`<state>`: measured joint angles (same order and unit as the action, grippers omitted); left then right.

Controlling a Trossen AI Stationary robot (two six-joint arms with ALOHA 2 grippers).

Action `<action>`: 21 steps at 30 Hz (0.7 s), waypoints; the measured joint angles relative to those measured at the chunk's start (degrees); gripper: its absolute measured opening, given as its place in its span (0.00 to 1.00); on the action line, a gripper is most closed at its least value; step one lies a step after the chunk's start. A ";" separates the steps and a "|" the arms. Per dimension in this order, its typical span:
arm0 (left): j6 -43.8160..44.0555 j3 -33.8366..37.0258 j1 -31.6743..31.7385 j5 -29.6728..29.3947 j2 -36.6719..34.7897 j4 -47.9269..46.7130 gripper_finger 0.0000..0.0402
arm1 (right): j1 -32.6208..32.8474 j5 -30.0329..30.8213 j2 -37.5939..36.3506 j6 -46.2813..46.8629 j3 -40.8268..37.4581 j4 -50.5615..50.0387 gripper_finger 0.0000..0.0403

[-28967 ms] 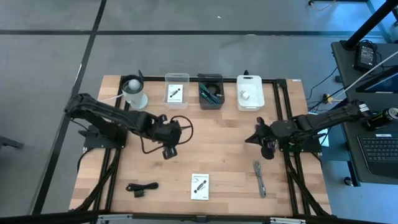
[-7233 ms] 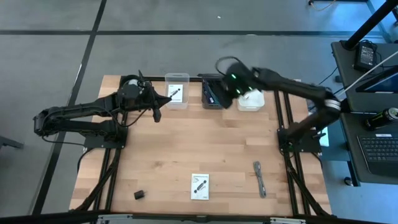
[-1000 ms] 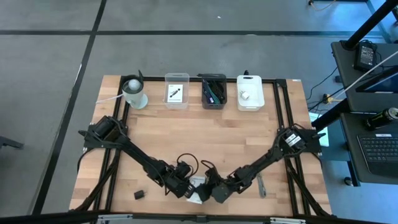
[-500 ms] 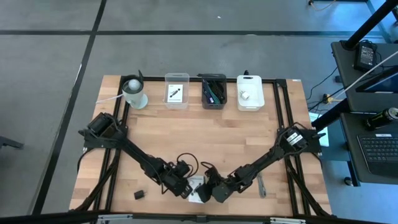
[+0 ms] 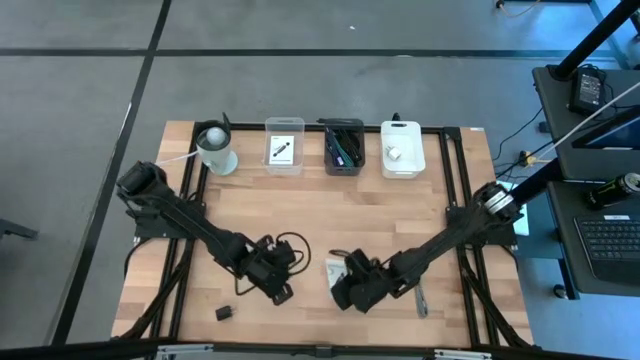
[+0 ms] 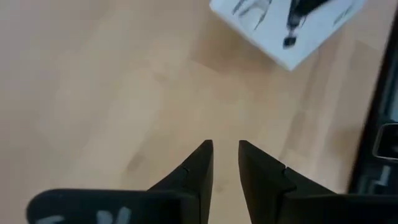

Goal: Pick and place items into bin
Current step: Put the SD card reader into the transparent bin

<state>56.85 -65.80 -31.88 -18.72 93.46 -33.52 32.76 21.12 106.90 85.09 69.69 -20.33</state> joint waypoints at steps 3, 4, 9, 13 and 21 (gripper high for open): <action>-2.14 0.00 0.02 -2.82 -3.60 -4.71 0.15 | -2.01 0.07 -4.34 -3.21 0.02 -5.74 0.13; -2.99 0.00 0.02 -4.18 -4.67 -5.78 0.15 | -2.91 0.07 -5.71 -4.71 0.02 -7.50 0.13; -7.74 0.00 1.50 -10.77 -9.94 -9.22 0.13 | -8.64 0.25 -12.80 -14.69 0.05 -14.40 0.13; -13.01 0.00 6.85 -12.16 -12.77 -10.11 0.16 | -15.11 0.22 -18.12 -25.48 0.11 -16.74 0.13; -28.27 2.73 26.59 0.06 -14.12 -2.25 0.20 | -31.08 -5.26 -24.60 -47.22 0.13 -15.33 0.13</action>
<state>28.58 -63.07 -5.29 -18.67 79.34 -35.78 1.68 15.86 82.30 37.87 69.82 -35.66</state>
